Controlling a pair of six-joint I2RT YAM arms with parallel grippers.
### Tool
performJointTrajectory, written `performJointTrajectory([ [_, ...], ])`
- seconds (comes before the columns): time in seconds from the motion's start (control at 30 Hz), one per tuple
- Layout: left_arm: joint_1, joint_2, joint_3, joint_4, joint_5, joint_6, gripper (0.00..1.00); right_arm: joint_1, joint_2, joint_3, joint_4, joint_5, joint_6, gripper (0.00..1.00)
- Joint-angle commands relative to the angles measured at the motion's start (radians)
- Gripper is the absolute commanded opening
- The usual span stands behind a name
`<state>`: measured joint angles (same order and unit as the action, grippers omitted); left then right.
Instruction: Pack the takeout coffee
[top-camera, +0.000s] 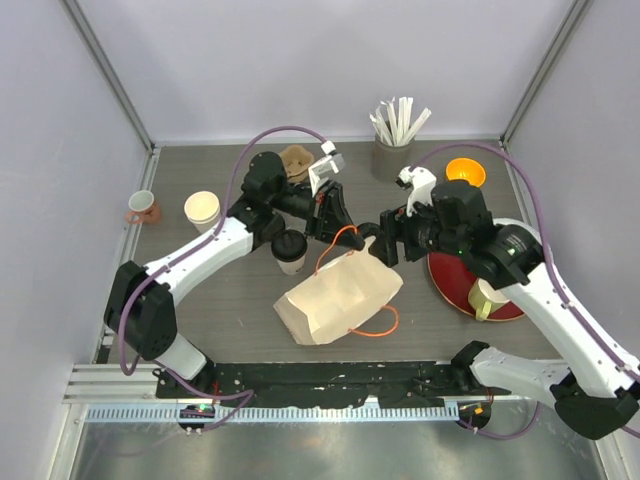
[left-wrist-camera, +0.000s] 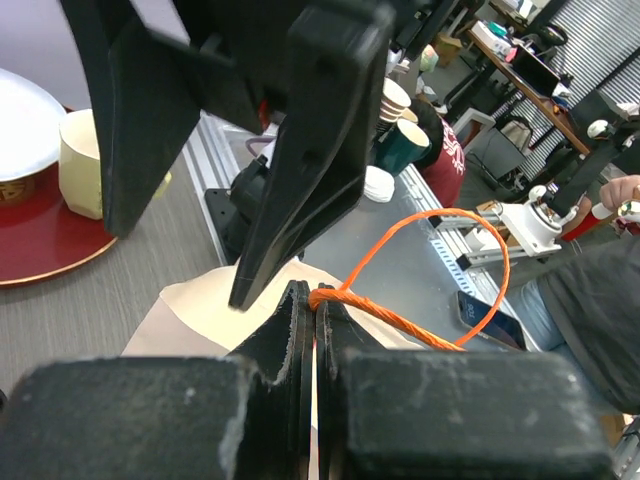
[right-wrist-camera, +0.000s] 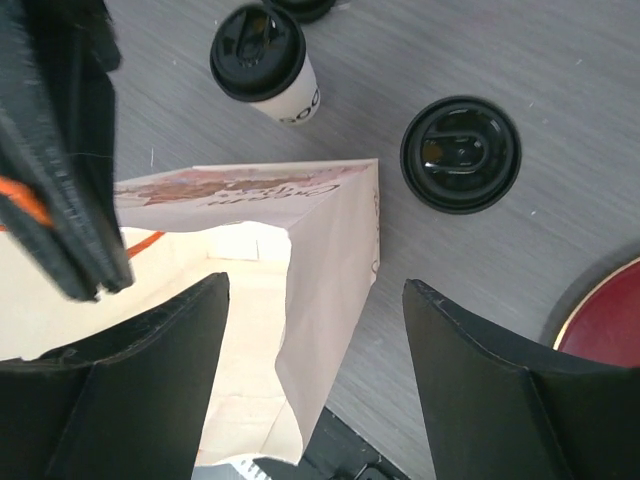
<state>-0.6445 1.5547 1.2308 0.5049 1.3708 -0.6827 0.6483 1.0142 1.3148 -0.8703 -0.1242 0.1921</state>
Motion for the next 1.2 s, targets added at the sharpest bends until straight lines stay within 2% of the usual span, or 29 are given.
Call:
performJointTrajectory([
  [0.0,0.016,-0.036,0.007,0.041,0.008,-0.008,0.0,0.001,0.046,-0.034,0.065,-0.086,0.021,0.73],
  [0.07,0.022,-0.039,0.007,0.038,0.002,0.0,0.0,0.001,0.055,-0.051,0.096,-0.103,0.044,0.68],
  [0.17,0.031,-0.044,0.01,0.029,-0.006,0.011,0.0,0.001,0.058,-0.069,0.109,-0.086,0.056,0.54],
  [0.2,0.035,-0.048,0.012,0.021,-0.007,0.014,0.0,-0.001,0.055,-0.075,0.109,-0.081,0.061,0.41],
  [0.27,0.049,-0.053,0.012,0.009,-0.013,0.028,0.03,-0.001,0.05,-0.078,0.106,-0.083,0.064,0.26],
  [0.3,0.054,-0.057,0.012,-0.014,-0.013,0.035,0.12,0.001,0.041,-0.072,0.1,-0.086,0.07,0.16],
  [0.37,0.072,-0.065,0.007,-0.035,-0.013,0.049,0.26,-0.001,0.031,-0.068,0.093,-0.089,0.076,0.09],
  [0.4,0.077,-0.071,0.001,-0.051,-0.01,0.07,0.37,0.001,0.024,-0.06,0.085,-0.089,0.082,0.04],
  [0.43,0.083,-0.083,-0.01,-0.061,-0.009,0.086,0.42,0.001,0.012,-0.058,0.082,-0.091,0.087,0.01],
  [0.5,0.098,-0.097,-0.019,-0.115,-0.016,0.148,0.49,0.001,0.001,-0.049,0.065,-0.095,0.092,0.01],
  [0.57,0.117,-0.12,-0.019,-0.19,-0.03,0.225,0.51,-0.001,-0.006,-0.04,0.045,-0.094,0.092,0.01],
  [0.6,0.124,-0.127,-0.01,-0.336,-0.054,0.283,0.52,-0.001,-0.008,-0.032,0.019,-0.091,0.093,0.01],
  [0.63,0.131,-0.131,0.031,-0.449,-0.073,0.472,0.52,-0.001,-0.008,-0.026,0.007,-0.089,0.092,0.01],
  [0.67,0.129,-0.134,0.064,-0.589,-0.105,0.589,0.53,-0.001,-0.005,-0.022,-0.005,-0.084,0.095,0.01],
  [0.7,0.129,-0.131,0.099,-0.85,-0.128,0.698,0.53,-0.001,-0.002,-0.008,-0.036,-0.08,0.098,0.01],
  [0.73,0.131,-0.122,0.155,-0.946,-0.171,0.859,0.53,0.001,0.003,0.0,-0.053,-0.075,0.101,0.01],
  [0.8,0.14,-0.105,0.191,-1.073,-0.2,0.893,0.53,-0.001,0.027,0.038,-0.128,-0.052,0.13,0.01],
  [0.9,0.166,-0.122,0.197,-1.056,-0.257,0.848,0.54,-0.001,0.055,0.076,-0.215,-0.035,0.193,0.01],
  [1.03,0.169,-0.156,0.185,-0.994,-0.488,0.778,0.54,-0.001,0.049,0.09,-0.257,0.007,0.263,0.01],
  [1.07,0.169,-0.157,0.188,-0.988,-0.613,0.763,0.54,-0.001,0.05,0.095,-0.268,0.014,0.279,0.01],
  [1.17,0.17,-0.145,0.219,-1.022,-0.789,0.773,0.54,-0.001,0.063,0.087,-0.268,0.041,0.297,0.01],
])
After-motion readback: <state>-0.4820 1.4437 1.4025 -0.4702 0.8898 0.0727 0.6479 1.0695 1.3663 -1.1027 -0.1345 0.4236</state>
